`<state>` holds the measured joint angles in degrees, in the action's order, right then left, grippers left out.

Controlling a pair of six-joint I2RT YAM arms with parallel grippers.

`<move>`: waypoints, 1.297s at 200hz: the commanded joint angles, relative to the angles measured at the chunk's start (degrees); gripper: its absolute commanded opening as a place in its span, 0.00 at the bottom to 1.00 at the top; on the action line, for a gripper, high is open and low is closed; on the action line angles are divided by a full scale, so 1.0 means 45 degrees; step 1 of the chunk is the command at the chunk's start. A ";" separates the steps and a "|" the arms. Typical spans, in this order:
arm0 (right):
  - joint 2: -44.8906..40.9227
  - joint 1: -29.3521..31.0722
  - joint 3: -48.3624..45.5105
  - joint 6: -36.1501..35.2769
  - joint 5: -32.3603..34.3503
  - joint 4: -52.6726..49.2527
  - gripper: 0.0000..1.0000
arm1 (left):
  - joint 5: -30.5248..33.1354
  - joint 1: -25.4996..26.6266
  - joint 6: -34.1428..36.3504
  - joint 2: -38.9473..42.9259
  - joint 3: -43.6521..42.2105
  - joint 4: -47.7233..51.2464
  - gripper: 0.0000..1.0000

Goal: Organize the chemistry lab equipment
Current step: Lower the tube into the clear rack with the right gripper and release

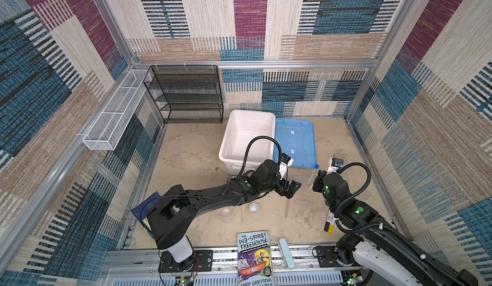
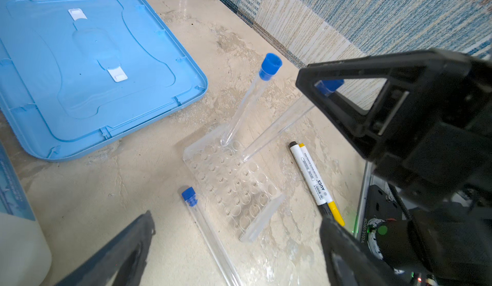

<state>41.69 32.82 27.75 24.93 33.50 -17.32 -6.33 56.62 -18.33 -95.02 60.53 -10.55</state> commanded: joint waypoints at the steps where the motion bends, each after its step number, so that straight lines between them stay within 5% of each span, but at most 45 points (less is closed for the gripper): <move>1: 0.0139 0.0015 -0.0046 -0.0341 0.0166 0.0390 0.16 | -0.0079 -0.0039 -0.0221 -0.0058 -0.0024 -0.0430 0.99; 159: 0.1448 0.0012 -0.0519 -0.2863 -0.0999 0.3096 0.19 | -0.0064 -0.0144 -0.0455 -0.0209 -0.0266 -0.0809 0.99; 192: 0.1186 0.0011 -0.0513 -0.2727 -0.1368 0.2762 0.27 | -0.0069 -0.0142 -0.0478 -0.0184 -0.0307 -0.0857 0.99; 259: 0.1363 0.0017 -0.0176 -0.1830 -0.0951 0.1935 0.61 | 0.0512 -0.0146 -0.0458 0.0002 -0.0130 -0.0110 0.99</move>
<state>48.40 32.82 26.04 13.52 27.68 -7.38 -5.74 56.01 -19.75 -95.64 59.05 -12.49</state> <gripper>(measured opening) 0.543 0.991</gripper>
